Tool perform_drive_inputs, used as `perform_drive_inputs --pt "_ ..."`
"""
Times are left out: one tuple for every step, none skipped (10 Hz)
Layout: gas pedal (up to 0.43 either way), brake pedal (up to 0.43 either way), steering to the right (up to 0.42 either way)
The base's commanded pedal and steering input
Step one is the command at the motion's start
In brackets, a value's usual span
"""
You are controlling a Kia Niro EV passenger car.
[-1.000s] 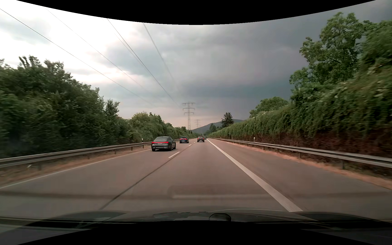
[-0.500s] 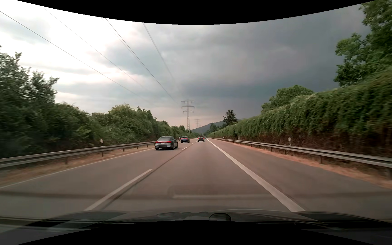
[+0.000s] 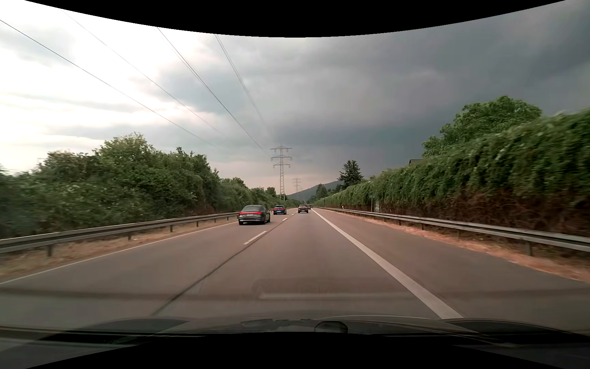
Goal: Follow the waypoints while adhering to traffic rules and regulations
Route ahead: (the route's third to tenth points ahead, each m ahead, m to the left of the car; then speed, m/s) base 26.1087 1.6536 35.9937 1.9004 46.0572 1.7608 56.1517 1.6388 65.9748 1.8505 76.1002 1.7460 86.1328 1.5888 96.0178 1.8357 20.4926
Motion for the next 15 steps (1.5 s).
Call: perform_drive_inputs --pt "0.087 0.000 -0.001" --pt "0.087 0.000 -0.001" --pt "0.087 0.000 -0.001" --pt "0.087 0.000 -0.002" --pt "0.087 0.000 -0.001" --pt "0.087 0.000 -0.001" --pt "0.087 0.000 -0.001" --pt "0.087 0.000 -0.001" --pt "0.087 0.000 -0.002" --pt "0.087 0.000 -0.001" --pt "0.087 0.000 -0.002" --pt "0.087 0.000 -0.002" --pt "0.087 0.000 -0.001" --pt "0.087 0.000 -0.001" --pt "0.087 0.000 -0.001"
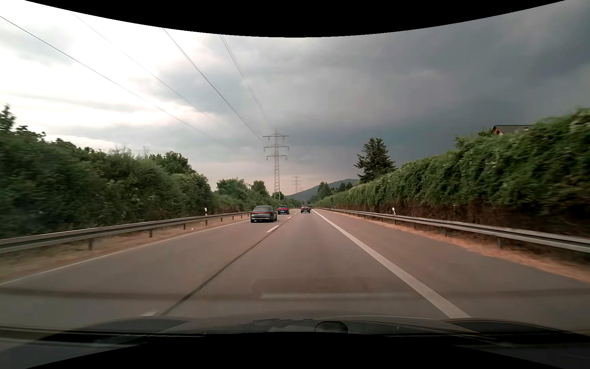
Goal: Follow the waypoints while adhering to traffic rules and regulations
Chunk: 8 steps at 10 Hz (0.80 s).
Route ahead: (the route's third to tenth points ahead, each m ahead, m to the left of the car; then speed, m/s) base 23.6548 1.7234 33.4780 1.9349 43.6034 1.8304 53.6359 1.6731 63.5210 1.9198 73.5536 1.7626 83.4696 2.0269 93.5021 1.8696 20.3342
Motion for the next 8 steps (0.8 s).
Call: perform_drive_inputs --pt "0.087 0.000 -0.001" --pt "0.087 0.000 -0.001" --pt "0.087 0.000 -0.001" --pt "0.087 0.000 -0.001" --pt "0.087 0.000 -0.001" --pt "0.098 0.000 -0.001" --pt "0.098 0.000 -0.001" --pt "0.098 0.000 -0.001"
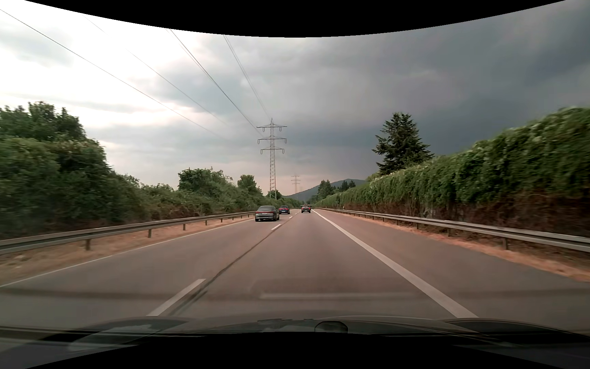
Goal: Follow the waypoints while adhering to traffic rules and regulations
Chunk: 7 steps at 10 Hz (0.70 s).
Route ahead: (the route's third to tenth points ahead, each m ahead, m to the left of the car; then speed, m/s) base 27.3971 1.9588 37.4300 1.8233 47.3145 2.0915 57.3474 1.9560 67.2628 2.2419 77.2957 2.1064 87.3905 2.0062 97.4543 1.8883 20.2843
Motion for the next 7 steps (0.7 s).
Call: perform_drive_inputs --pt "0.098 0.000 0.000" --pt "0.098 0.000 0.000" --pt "0.098 0.000 -0.001" --pt "0.098 0.000 0.000" --pt "0.098 0.000 0.000" --pt "0.098 0.000 -0.001" --pt "0.098 0.000 -0.001"
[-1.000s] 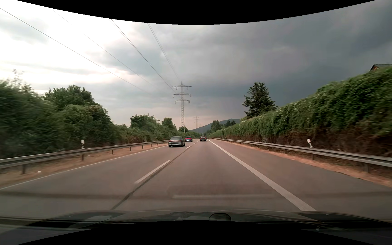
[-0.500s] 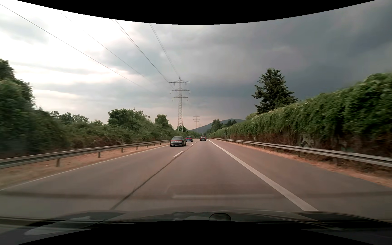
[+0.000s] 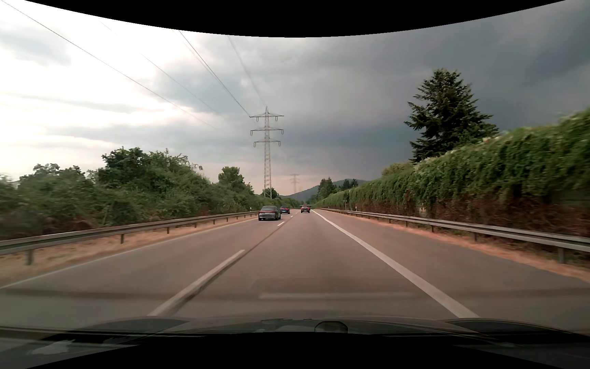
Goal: Follow the waypoints while adhering to traffic rules and regulations
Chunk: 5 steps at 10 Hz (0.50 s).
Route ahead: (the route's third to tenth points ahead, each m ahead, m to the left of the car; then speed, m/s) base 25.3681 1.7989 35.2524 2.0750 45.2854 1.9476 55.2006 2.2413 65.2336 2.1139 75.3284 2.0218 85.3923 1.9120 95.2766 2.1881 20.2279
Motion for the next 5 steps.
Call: perform_drive_inputs --pt "0.098 0.000 0.000" --pt "0.098 0.000 0.000" --pt "0.098 0.000 -0.001" --pt "0.098 0.000 0.000" --pt "0.098 0.000 0.000"
